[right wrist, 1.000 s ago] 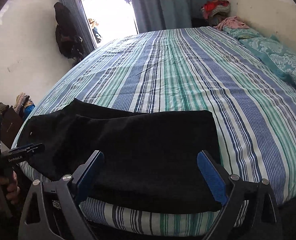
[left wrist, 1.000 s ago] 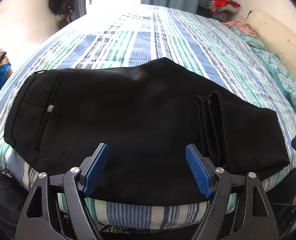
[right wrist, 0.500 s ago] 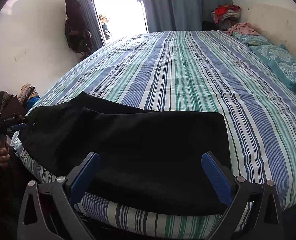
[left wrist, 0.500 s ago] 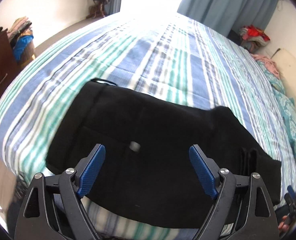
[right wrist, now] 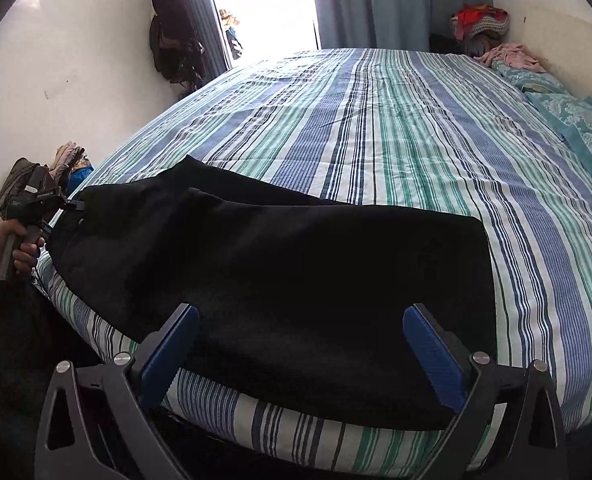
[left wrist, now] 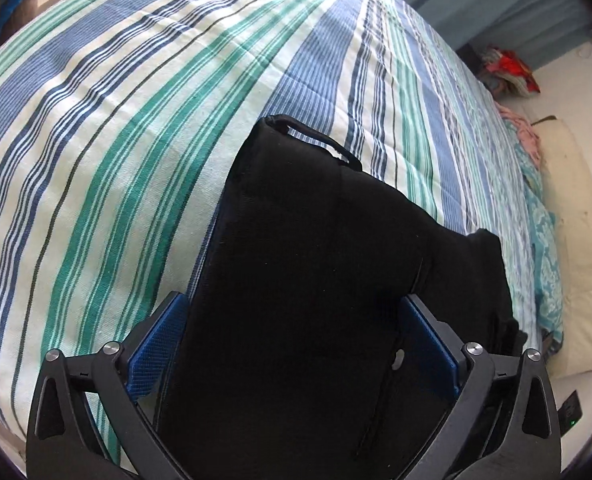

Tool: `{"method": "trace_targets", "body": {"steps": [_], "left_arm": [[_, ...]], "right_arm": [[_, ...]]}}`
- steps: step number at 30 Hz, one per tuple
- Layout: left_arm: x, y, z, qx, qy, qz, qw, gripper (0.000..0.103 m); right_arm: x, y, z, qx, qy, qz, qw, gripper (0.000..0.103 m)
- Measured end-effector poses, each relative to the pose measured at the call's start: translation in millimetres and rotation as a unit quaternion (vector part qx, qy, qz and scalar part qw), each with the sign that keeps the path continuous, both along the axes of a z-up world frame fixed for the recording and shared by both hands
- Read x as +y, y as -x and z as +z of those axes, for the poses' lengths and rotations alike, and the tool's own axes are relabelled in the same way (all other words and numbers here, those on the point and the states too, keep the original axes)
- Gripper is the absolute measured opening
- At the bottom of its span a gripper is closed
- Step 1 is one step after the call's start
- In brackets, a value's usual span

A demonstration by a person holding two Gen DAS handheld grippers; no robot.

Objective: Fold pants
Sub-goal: 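Lift the waistband end with the left gripper, fold it over, open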

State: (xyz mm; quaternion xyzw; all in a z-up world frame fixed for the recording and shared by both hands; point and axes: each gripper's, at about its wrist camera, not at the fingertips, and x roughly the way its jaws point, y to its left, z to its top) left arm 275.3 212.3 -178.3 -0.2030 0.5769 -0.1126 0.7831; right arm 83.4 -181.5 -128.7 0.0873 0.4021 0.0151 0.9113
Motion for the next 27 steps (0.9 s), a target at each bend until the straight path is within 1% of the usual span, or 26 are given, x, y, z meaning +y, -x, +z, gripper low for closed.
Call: {"method": "trace_targets", "body": {"steps": [1,3,5,6,7,8,9,10,12,15,17,18,20,23,25,27], "left_arm": [[-2,-1,0,0.0,-0.005,-0.003,1.0,0.103],[-3,-1,0,0.005,0.003,-0.005,1.0,0.102],[-4,-1,2,0.01,0.003,-0.004,0.9999,0.092],[-2,0,4,0.015,0.012,-0.004,0.9998,0.071],[-1,2,6,0.02,0.012,0.007,0.9997,0.051],[1,5,10,0.024,0.012,0.021,0.9994,0.044],[4,8,15,0.026,0.021,0.033,0.9989,0.03],[5,13,21,0.026,0.032,0.042,0.9983,0.024],[2,21,42,0.013,0.042,0.051,0.9978,0.022],[-15,33,82,-0.01,0.085,0.046,0.9953,0.019],[-36,40,108,-0.02,0.124,0.03,0.9917,0.019],[-50,43,119,-0.026,0.136,0.02,0.9902,0.019],[-84,48,138,-0.037,0.144,-0.004,0.9888,0.019],[-139,54,149,-0.04,0.156,-0.033,0.9864,0.019],[-179,56,146,-0.045,0.147,-0.054,0.9867,0.019],[-219,58,135,-0.043,0.129,-0.072,0.9881,0.019]], "right_arm": [[1,0,0,0.001,0.0,0.002,1.0,0.101],[2,-1,-1,0.001,0.0,0.004,1.0,0.101],[2,-3,-2,0.001,-0.002,0.005,1.0,0.101],[2,-3,-2,0.001,-0.004,0.005,1.0,0.101],[2,-3,-2,0.001,-0.007,0.004,1.0,0.101],[1,-4,-2,0.0,-0.01,0.004,1.0,0.101],[0,-3,-1,-0.001,-0.013,0.003,1.0,0.101],[0,-3,0,-0.003,-0.017,0.003,1.0,0.101],[-2,-2,2,-0.008,-0.025,0.004,1.0,0.101],[-6,0,7,-0.02,-0.041,0.001,0.999,0.101],[-11,2,12,-0.029,-0.053,-0.006,0.998,0.101],[-14,3,14,-0.033,-0.06,-0.011,0.998,0.101],[-23,7,18,-0.045,-0.075,-0.024,0.996,0.101],[-41,10,22,-0.056,-0.108,-0.053,0.991,0.101],[-53,13,23,-0.061,-0.127,-0.074,0.987,0.101],[-66,16,23,-0.062,-0.138,-0.094,0.984,0.101]]}}
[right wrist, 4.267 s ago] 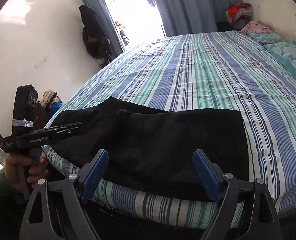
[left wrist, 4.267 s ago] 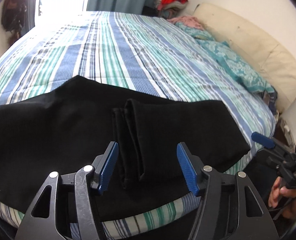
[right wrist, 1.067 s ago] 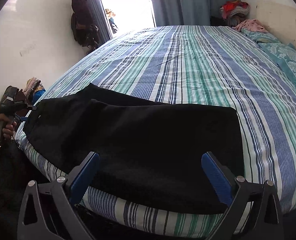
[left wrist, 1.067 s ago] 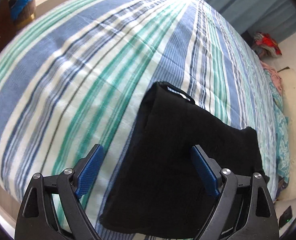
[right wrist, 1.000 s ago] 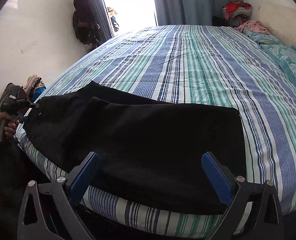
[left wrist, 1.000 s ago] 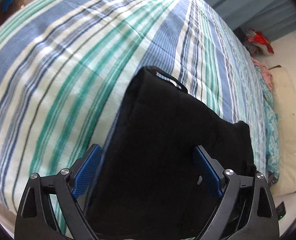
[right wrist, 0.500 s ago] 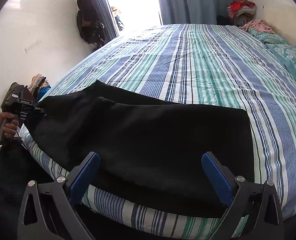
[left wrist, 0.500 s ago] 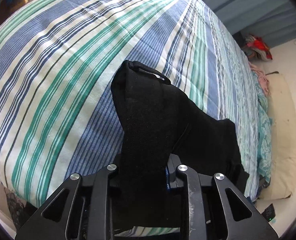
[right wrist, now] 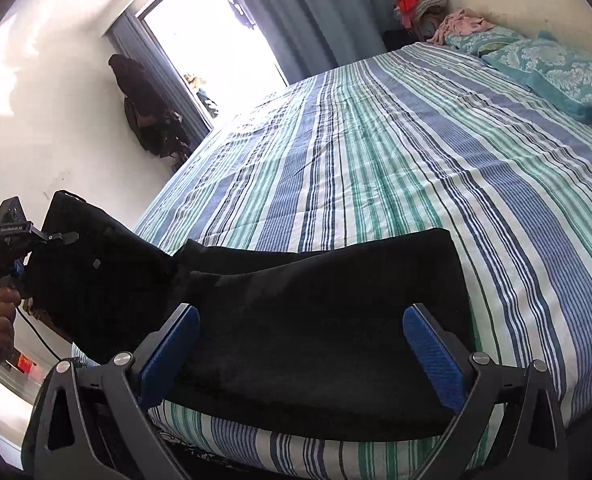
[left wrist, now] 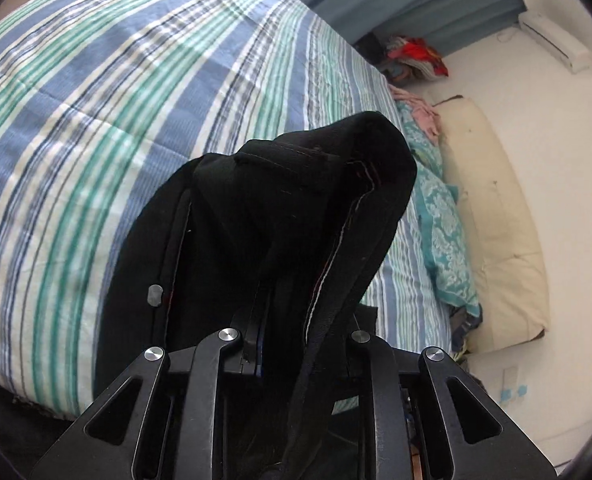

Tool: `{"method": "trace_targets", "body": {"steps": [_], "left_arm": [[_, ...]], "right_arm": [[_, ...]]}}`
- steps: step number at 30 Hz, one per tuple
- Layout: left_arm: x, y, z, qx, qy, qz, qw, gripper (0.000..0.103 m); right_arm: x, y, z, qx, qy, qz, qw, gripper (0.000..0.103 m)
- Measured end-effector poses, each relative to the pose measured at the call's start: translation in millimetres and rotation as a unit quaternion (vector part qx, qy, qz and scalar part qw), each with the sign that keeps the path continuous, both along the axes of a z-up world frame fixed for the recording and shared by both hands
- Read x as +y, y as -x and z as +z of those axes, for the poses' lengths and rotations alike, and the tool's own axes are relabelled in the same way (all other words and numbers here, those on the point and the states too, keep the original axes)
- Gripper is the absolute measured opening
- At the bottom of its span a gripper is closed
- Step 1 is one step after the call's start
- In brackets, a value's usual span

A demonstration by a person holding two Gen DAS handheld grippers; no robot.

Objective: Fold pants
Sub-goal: 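Lift the waistband end with the left gripper, fold it over, open, then close the right gripper on the edge of the folded trousers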

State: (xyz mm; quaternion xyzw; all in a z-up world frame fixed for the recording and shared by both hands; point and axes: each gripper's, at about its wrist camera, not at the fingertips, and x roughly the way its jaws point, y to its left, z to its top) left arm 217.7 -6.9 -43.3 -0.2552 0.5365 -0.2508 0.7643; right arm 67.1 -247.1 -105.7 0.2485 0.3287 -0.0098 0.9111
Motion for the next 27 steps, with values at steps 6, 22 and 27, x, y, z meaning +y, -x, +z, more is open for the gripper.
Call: {"method": "trace_targets", "body": {"steps": [6,22,27], "left_arm": [[-102,13,-53,-0.018,-0.122,-0.081,0.989,0.035],[17,42,-17,-0.124,-0.124,0.022,0.9843,0.071],[77,61,-66,-0.104,-0.173,0.127,0.971,0.071]], "right_arm": [[-28,15,1,-0.008,-0.027,-0.052,0.998,0.101],[-4,7,3,-0.058,-0.1,0.067,0.991,0.101],[89,-15,0,-0.024,-0.014,0.247,0.969,0.094]]}}
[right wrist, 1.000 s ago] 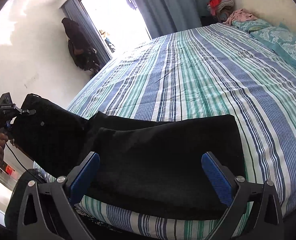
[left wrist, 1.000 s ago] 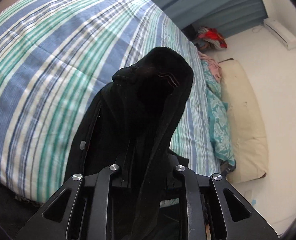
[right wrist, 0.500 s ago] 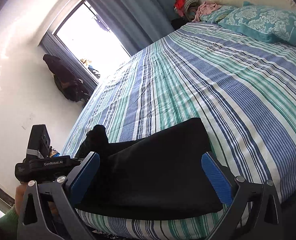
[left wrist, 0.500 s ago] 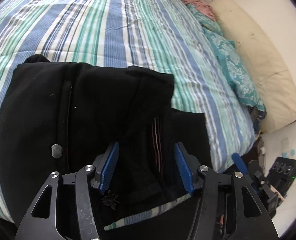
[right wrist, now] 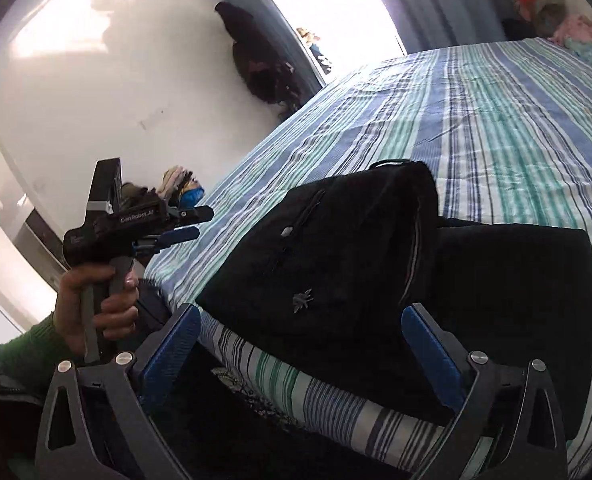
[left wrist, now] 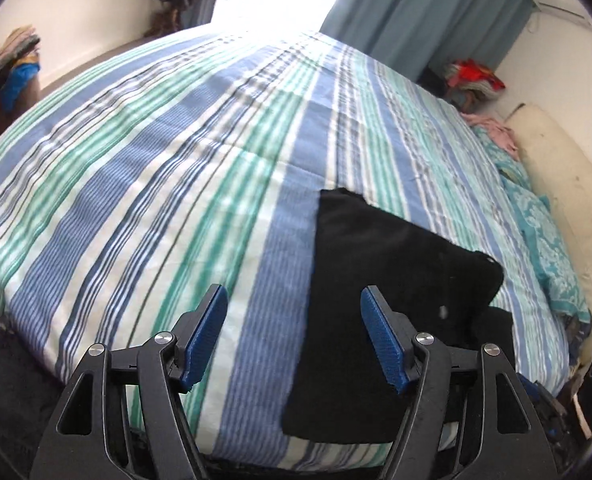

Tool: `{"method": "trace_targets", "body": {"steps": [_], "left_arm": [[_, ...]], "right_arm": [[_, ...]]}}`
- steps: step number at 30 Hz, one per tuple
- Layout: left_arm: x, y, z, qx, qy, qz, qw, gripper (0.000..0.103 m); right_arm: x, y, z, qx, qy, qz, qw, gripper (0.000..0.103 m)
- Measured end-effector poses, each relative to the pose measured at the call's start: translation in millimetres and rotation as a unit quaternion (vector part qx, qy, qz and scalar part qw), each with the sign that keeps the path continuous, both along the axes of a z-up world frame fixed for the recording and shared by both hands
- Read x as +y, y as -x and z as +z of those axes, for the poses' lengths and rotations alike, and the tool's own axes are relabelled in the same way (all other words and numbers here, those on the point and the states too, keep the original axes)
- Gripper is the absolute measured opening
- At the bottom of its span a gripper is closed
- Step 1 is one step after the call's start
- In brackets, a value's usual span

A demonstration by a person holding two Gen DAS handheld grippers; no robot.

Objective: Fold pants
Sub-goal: 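Close the right gripper on the edge of the folded trousers, then lift the trouser edge with the right gripper and fold it over onto the stack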

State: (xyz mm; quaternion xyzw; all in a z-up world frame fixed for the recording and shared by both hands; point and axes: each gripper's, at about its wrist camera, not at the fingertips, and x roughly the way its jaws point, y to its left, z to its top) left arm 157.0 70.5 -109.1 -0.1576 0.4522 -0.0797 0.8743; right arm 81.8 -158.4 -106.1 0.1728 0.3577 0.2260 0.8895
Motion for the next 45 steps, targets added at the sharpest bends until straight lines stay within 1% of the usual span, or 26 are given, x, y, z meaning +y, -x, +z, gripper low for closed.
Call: {"method": "trace_targets", "body": {"steps": [1,2,4,5,7,8,9,11,13,14,15,17,18,19,20,21,23,25,28,30,34,36,39,41,43,45], "left_arm": [[9,4,-11,0.011,0.003,0.012,0.9999,0.071],[14,6,-21,0.025,0.003,0.021,0.9995,0.071],[22,5,-31,0.046,0.006,0.037,0.9982,0.07],[24,4,-31,0.044,0.013,0.041,0.9981,0.07],[23,2,-28,0.032,0.013,0.045,0.9984,0.07],[22,3,-26,0.029,0.008,0.045,0.9985,0.07],[22,2,-26,0.029,0.007,0.044,0.9986,0.07],[22,3,-27,0.03,0.011,0.041,0.9986,0.07],[21,6,-28,0.03,0.012,0.038,0.9987,0.07],[20,6,-28,0.031,0.011,0.036,0.9988,0.07],[19,6,-29,0.033,0.009,0.033,0.9989,0.07],[15,4,-31,0.035,0.004,0.028,0.999,0.07],[14,4,-31,0.035,-0.001,0.027,0.999,0.07],[13,4,-30,0.033,-0.004,0.026,0.9991,0.07],[13,5,-30,0.032,-0.006,0.025,0.9991,0.07],[13,6,-31,0.033,-0.007,0.025,0.9991,0.07],[13,5,-33,0.037,-0.007,0.026,0.999,0.07],[12,3,-37,0.043,-0.008,0.027,0.9987,0.07],[10,1,-38,0.044,-0.01,0.027,0.9986,0.07],[9,3,-38,0.041,-0.016,0.024,0.9987,0.07],[10,4,-39,0.044,-0.021,0.024,0.9985,0.07],[12,3,-40,0.046,-0.019,0.028,0.9984,0.07],[14,3,-40,0.046,-0.017,0.032,0.9983,0.07],[13,2,-41,0.047,-0.017,0.031,0.9983,0.07],[11,1,-42,0.048,-0.019,0.029,0.9983,0.07],[9,1,-43,0.048,-0.022,0.026,0.9983,0.07]], "right_arm": [[9,-5,-4,0.012,0.005,0.013,1.0,0.091],[12,-11,-9,0.028,0.009,0.013,0.999,0.084],[10,-23,-18,0.053,0.009,-0.013,0.998,0.082],[4,-29,-24,0.064,0.002,-0.029,0.998,0.078],[-5,-43,-34,0.089,-0.023,-0.04,0.995,0.057],[-6,-50,-38,0.101,-0.021,-0.041,0.994,0.033],[-5,-56,-38,0.109,-0.003,-0.046,0.993,0.012],[-6,-60,-26,0.095,0.001,-0.044,0.994,0.012],[-13,-54,-2,0.058,0.0,-0.056,0.997,0.012],[-20,-53,3,0.047,-0.002,-0.062,0.997,0.011],[-25,-55,0,0.054,0.006,-0.068,0.996,0.011],[-36,-62,-27,0.109,0.024,-0.075,0.991,0.013],[-40,-64,-38,0.132,0.02,-0.072,0.988,0.021],[-44,-62,-42,0.133,0.017,-0.072,0.988,0.025],[-48,-58,-39,0.12,0.013,-0.071,0.99,0.04],[-51,-53,-34,0.104,0.014,-0.067,0.992,0.059],[-53,-45,-24,0.071,0.019,-0.042,0.996,0.073],[-48,-46,-20,0.066,0.032,0.002,0.997,0.073],[-33,-51,-24,0.068,0.069,0.056,0.994,0.073],[-25,-57,-28,0.07,0.096,0.074,0.99,0.073],[-22,-66,-36,0.092,0.083,0.09,0.988,0.073],[-27,-75,-46,0.122,0.054,0.092,0.987,0.073],[-48,-83,-59,0.163,-0.052,0.091,0.981,0.069],[-67,-86,-67,0.189,-0.133,0.078,0.97,0.064],[-77,-88,-76,0.212,-0.198,0.066,0.955,0.063],[-76,-89,-79,0.22,-0.202,0.06,0.953,0.063]]}}
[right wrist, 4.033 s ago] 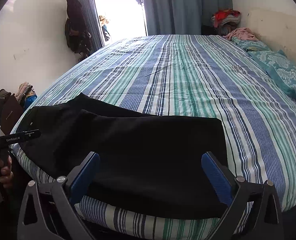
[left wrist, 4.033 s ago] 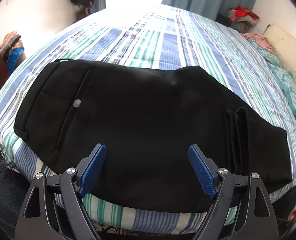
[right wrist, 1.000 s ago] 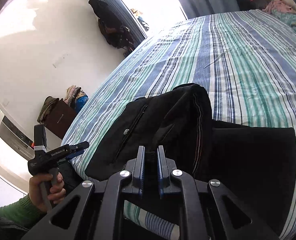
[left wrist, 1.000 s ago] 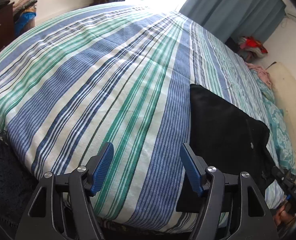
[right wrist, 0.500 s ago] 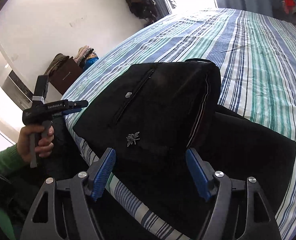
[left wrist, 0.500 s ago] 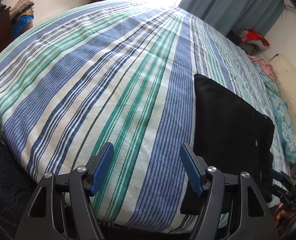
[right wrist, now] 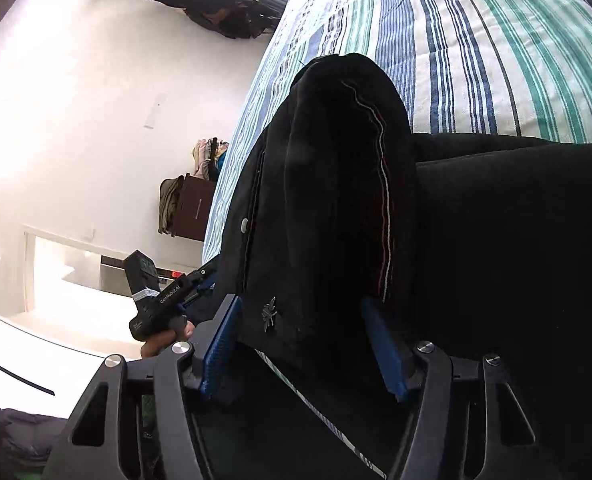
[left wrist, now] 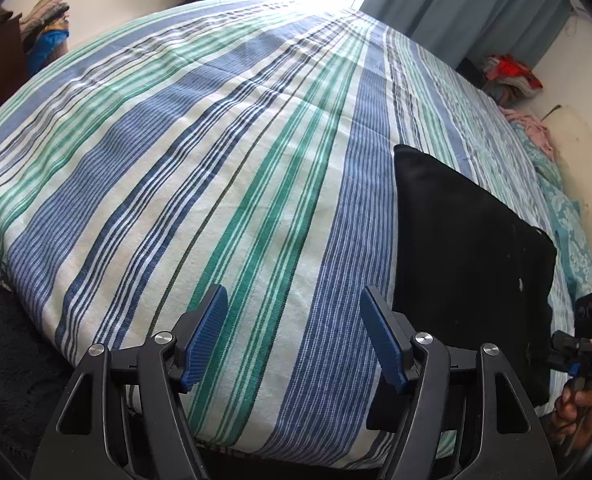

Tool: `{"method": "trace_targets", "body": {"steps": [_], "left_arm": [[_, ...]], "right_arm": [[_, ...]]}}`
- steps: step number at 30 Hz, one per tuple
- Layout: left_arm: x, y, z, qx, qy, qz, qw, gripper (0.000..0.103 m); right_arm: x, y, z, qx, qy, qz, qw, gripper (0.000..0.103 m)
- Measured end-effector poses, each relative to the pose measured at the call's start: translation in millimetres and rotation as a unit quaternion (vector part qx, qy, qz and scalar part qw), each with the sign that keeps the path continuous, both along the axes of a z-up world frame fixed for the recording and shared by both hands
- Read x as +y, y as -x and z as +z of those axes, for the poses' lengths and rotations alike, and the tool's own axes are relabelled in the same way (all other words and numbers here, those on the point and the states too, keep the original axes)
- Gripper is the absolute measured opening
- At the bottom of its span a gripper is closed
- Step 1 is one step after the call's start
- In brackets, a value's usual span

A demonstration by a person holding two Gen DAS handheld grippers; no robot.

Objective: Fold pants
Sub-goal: 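Lift the trouser edge with the right gripper and fold it over onto the stack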

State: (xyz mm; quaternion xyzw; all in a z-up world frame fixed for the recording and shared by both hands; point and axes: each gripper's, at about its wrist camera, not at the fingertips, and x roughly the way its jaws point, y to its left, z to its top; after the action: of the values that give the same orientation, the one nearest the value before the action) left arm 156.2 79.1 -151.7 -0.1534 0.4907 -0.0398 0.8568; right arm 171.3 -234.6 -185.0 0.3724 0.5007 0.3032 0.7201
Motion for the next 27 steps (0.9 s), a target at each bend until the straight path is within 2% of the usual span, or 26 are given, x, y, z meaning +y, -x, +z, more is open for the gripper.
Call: {"method": "trace_targets", "body": {"steps": [2,4,5,8,12,15,18,22,27], "left_arm": [[-3,0,0,0.0,-0.002,-0.004,1.0,0.07],[-4,0,0,-0.001,-0.005,-0.007,1.0,0.07],[-3,1,1,-0.002,-0.008,-0.008,0.9999,0.07],[2,2,3,-0.006,-0.008,-0.002,0.9999,0.07],[8,2,3,-0.004,0.006,0.01,0.9999,0.07],[7,3,7,-0.009,0.01,0.006,0.9999,0.07],[0,4,12,-0.018,0.004,-0.007,0.9998,0.071],[-11,6,16,-0.026,-0.01,-0.029,0.9992,0.071],[-32,11,24,-0.04,-0.035,-0.061,0.9967,0.071]], "right_arm": [[5,-3,-4,0.019,0.004,-0.008,1.0,0.058],[14,-6,-2,0.019,0.023,-0.011,0.999,0.04],[18,-8,2,0.017,0.036,-0.012,0.999,0.022],[24,-4,24,-0.01,0.041,-0.013,0.999,0.019],[14,9,75,-0.064,0.039,-0.019,0.997,0.018],[-2,22,108,-0.089,0.05,-0.027,0.994,0.018],[-27,40,124,-0.097,0.063,-0.039,0.992,0.018],[-62,63,115,-0.073,0.087,-0.072,0.991,0.018],[-108,86,64,-0.004,0.115,-0.127,0.985,0.018]]}}
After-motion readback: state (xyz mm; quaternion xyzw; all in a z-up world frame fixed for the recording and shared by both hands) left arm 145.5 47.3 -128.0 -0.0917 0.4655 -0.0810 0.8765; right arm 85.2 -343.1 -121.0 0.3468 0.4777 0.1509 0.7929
